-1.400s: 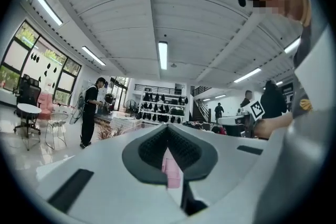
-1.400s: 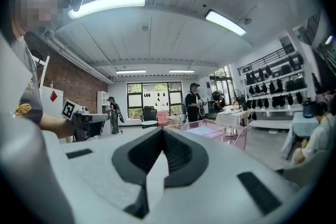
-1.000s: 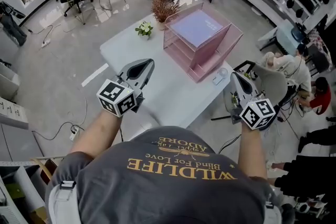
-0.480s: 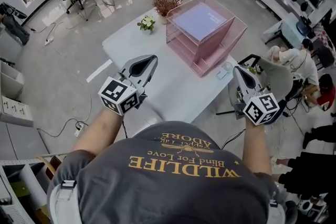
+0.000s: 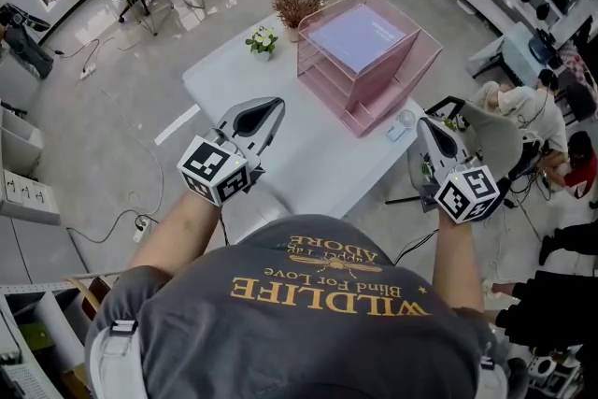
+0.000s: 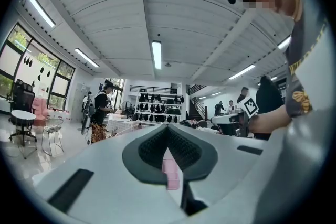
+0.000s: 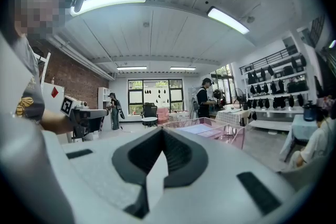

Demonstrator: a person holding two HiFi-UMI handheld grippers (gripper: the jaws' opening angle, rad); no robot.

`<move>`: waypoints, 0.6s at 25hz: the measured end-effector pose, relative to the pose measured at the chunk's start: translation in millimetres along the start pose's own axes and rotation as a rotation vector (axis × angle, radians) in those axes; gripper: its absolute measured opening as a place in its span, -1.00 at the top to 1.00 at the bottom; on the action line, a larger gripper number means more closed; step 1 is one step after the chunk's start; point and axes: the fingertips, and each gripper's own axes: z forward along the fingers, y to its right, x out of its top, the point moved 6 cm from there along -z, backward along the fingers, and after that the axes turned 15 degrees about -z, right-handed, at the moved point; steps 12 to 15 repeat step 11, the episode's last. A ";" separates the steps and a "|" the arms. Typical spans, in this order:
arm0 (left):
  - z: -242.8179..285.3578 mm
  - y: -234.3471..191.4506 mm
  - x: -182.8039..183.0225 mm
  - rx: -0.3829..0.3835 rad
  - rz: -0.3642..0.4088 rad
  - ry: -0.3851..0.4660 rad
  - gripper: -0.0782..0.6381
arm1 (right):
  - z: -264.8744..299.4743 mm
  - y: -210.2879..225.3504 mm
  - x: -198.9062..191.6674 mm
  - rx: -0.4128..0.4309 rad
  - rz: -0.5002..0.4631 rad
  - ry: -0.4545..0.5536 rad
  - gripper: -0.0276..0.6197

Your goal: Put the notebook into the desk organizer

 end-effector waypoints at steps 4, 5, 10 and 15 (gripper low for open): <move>0.1 -1.4 0.4 0.001 -0.003 0.002 0.78 | 1.9 0.9 -0.2 0.000 -0.001 0.001 0.92; 0.4 -1.4 0.1 0.001 -0.003 0.001 0.78 | 2.3 1.3 -0.4 0.000 -0.001 0.001 0.92; 1.1 -1.5 -2.1 0.000 -0.006 -0.002 0.78 | 3.7 1.9 -1.0 0.002 -0.002 0.003 0.92; 1.1 -1.5 -2.5 0.000 -0.008 -0.003 0.78 | 3.9 1.9 -1.0 0.003 -0.002 0.003 0.92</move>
